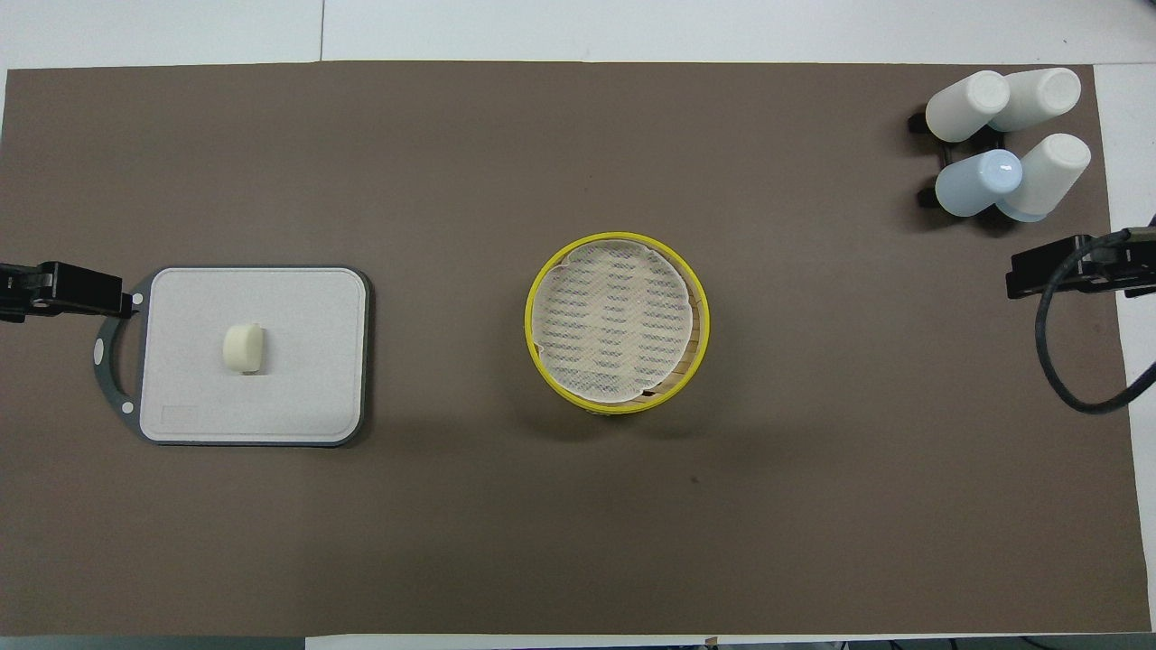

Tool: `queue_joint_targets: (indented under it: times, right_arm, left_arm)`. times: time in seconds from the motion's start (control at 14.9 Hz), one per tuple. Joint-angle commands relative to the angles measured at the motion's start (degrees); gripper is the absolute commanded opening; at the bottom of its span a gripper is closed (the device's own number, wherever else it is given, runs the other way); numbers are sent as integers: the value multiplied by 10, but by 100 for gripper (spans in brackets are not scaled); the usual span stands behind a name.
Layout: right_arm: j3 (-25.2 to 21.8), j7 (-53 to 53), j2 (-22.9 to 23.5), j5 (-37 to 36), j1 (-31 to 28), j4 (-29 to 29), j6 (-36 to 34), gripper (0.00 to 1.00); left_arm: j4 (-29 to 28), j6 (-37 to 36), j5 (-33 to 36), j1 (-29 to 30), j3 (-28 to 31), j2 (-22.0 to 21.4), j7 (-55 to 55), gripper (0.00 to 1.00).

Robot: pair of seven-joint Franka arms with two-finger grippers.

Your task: Place bun in steamer

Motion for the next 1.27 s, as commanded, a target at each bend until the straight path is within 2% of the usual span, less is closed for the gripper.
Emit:
queue_joint_targets:
  times: [0.0, 0.47, 0.6, 0.67, 0.8, 0.94, 1.07, 1.21]
  right_arm:
    - [7, -7, -4, -3, -10, -2, 3, 100]
    - [37, -6, -10, 5, -10, -6, -7, 100]
    - [59, -7, -12, 3, -10, -6, -19, 100]
    - [79, 0, -10, 5, -9, -4, 6, 100]
    - [112, 38, 3, 8, -3, 6, 23, 100]
    - [123, 139, 55, 24, 44, 57, 18, 100]
    - [119, 240, 123, 5, 131, 100, 25, 100]
    - [119, 351, 224, -26, 207, 183, 62, 100]
  left_arm:
    - [-22, 13, -6, -4, 4, -18, 1, 100]
    - [-22, 13, -6, -4, 4, -18, 1, 100]
    - [-22, 13, -6, -4, 4, -18, 1, 100]
    - [-24, 15, -6, -3, 4, -19, 2, 100]
    - [-59, 35, -6, 0, 4, -32, 3, 100]
    - [-135, 101, -6, 0, 5, -56, 9, 100]
    - [-207, 167, -6, 1, 6, -61, 13, 100]
    - [-275, 242, -6, 7, 6, -56, 29, 100]
